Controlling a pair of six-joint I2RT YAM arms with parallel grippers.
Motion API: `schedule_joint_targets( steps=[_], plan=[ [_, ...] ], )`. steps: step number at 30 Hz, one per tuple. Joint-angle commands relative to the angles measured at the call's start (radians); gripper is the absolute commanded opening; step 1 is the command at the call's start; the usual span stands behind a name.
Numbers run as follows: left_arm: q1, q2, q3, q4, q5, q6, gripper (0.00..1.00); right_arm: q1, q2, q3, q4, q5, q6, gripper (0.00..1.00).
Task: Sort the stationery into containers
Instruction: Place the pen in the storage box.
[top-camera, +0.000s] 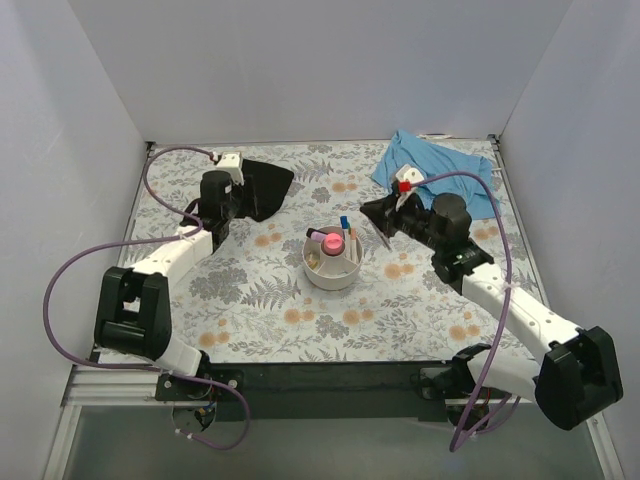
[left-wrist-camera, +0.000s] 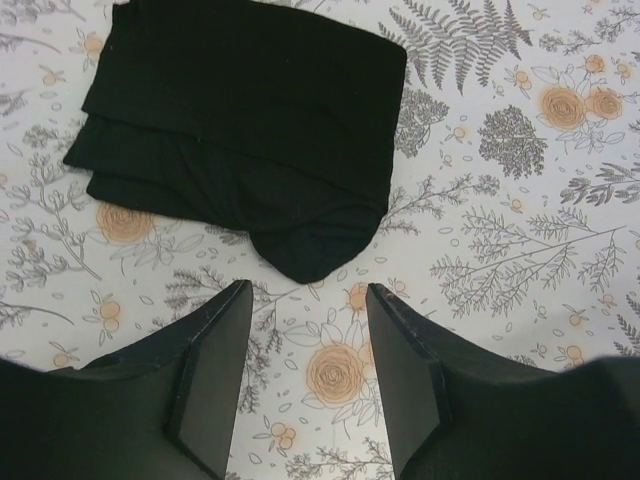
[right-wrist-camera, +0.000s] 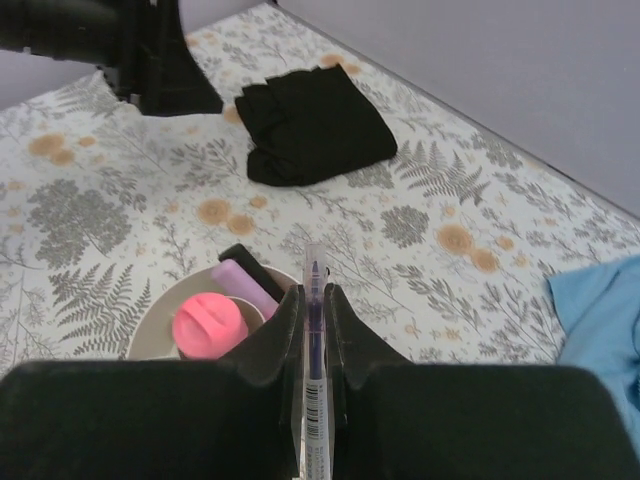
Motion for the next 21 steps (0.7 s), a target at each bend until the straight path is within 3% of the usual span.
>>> schedule_joint_targets(
  steps=[1,6,10,21],
  plan=[
    [0.007,0.004,0.104,-0.111,0.013,0.092,0.48,0.058,-0.094,-0.136,0.407,-0.049,-0.002,0.01],
    [0.013,0.049,0.189,-0.204,-0.008,0.113,0.45,0.12,-0.122,-0.268,0.738,-0.039,0.022,0.01],
    [0.013,0.084,0.213,-0.211,-0.014,0.136,0.44,0.176,-0.091,-0.312,0.907,-0.03,0.025,0.01],
    [0.013,0.159,0.319,-0.238,-0.057,0.19,0.45,0.219,0.005,-0.406,1.149,0.043,0.14,0.01]
  ],
)
